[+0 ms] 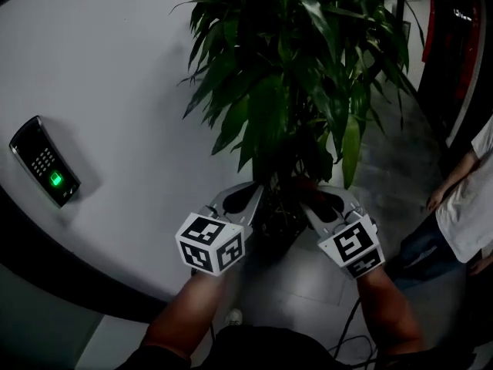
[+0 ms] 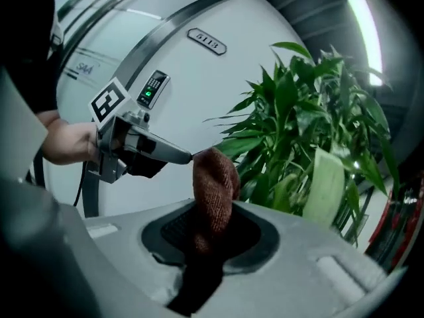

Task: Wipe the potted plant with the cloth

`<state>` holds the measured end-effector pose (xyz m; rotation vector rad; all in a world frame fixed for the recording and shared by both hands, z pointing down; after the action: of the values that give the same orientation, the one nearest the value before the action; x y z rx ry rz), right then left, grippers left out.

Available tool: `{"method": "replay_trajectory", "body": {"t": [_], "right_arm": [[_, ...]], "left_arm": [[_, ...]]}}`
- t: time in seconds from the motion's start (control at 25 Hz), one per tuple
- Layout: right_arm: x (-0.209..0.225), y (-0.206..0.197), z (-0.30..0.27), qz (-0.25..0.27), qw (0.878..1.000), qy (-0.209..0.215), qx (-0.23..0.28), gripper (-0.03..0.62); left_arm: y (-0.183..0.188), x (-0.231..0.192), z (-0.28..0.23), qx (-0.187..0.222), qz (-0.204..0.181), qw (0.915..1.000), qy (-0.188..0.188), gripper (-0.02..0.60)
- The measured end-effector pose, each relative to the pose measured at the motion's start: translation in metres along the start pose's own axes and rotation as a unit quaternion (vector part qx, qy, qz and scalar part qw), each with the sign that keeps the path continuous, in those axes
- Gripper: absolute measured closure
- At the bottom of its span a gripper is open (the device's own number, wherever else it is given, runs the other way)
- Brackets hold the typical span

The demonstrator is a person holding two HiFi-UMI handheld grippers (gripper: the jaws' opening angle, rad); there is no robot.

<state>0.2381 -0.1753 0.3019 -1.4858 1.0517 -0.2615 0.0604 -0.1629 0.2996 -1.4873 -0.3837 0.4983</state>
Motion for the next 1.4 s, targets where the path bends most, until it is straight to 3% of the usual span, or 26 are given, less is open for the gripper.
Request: {"method": "replay_trajectory", "body": {"t": [0.12,0.36,0.52,0.84,1.2,1.4], "right_arm": [[-0.002,-0.009,0.014,-0.042,0.999,0.004,0.026,0.522],[-0.018,-0.007,0.041,-0.057,0.997,0.01,0.047,0.522],[-0.017,-0.002,0.059,-0.049,0.997,-0.005,0.066,0.522],[-0.051,-0.022,0.082,-0.135,0.987,-0.01,0.087,0.522],[-0.142,-0.031,0.105,-0.247,0.966,-0.031,0.073,0.522],[-0.199,-0.041,0.125,-0.277,0.958,-0.049,0.049,0.522]], "left_arm": [[0.002,0.003,0.008,0.011,-0.013,0.9997,0.018,0.563],[-0.003,0.007,0.02,0.001,0.035,0.9993,0.016,0.518],[-0.003,0.015,0.033,-0.002,0.006,0.9992,0.038,0.564],[-0.008,0.031,0.079,-0.01,-0.02,0.9992,0.033,0.565],[-0.048,0.045,0.159,-0.059,-0.007,0.9977,-0.031,0.565],[-0.06,0.04,0.217,-0.07,0.01,0.9963,-0.05,0.565]]}}
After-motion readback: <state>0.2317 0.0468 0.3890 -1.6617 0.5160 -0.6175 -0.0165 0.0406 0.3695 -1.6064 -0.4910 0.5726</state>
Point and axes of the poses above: the fingertips, and each gripper's own axes: z backward along the fingers, x to its right, y out of its top, the point moved 8 cm from there along z, backward along the fingers, and after that the axes turned 4 degrees about -z, right-handed, at the moved point
